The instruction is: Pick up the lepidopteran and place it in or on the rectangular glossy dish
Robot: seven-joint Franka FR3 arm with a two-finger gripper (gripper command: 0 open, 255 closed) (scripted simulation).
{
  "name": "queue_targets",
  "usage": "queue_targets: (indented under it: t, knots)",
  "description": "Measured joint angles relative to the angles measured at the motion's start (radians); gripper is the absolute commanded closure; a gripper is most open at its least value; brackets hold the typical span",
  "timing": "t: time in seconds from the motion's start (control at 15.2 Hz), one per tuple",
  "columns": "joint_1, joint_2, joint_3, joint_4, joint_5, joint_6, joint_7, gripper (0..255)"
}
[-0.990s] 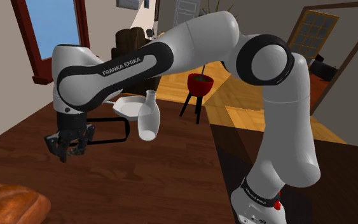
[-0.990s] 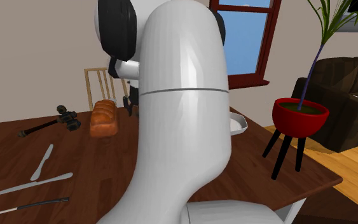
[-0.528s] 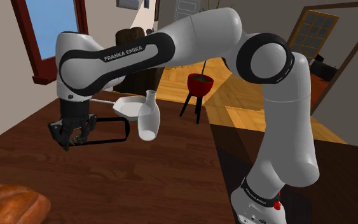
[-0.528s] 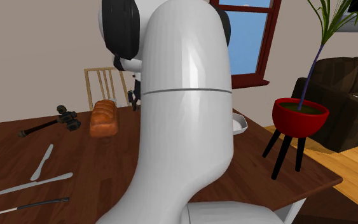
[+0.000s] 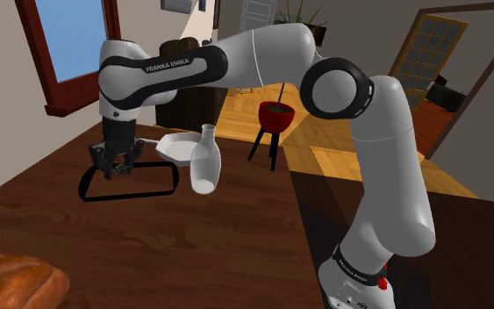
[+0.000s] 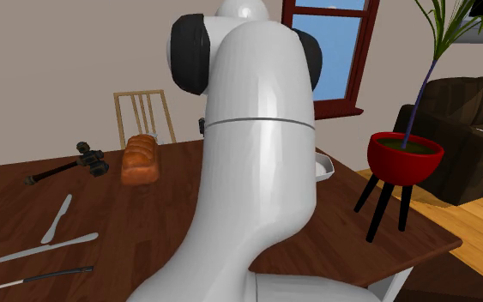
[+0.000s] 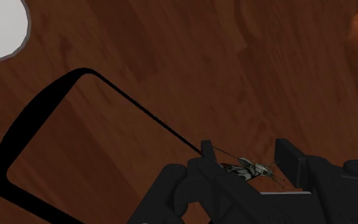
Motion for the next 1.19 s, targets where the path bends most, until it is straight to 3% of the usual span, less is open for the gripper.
queue_targets:
  t: [0.53,1.19]
  knots:
    - [-0.081,0.183,-0.034,0.302,-0.011,-0.142,-0.116,255]
    - [-0.087,0.231,-0.039,0.256,-0.012,-0.051,-0.138,255]
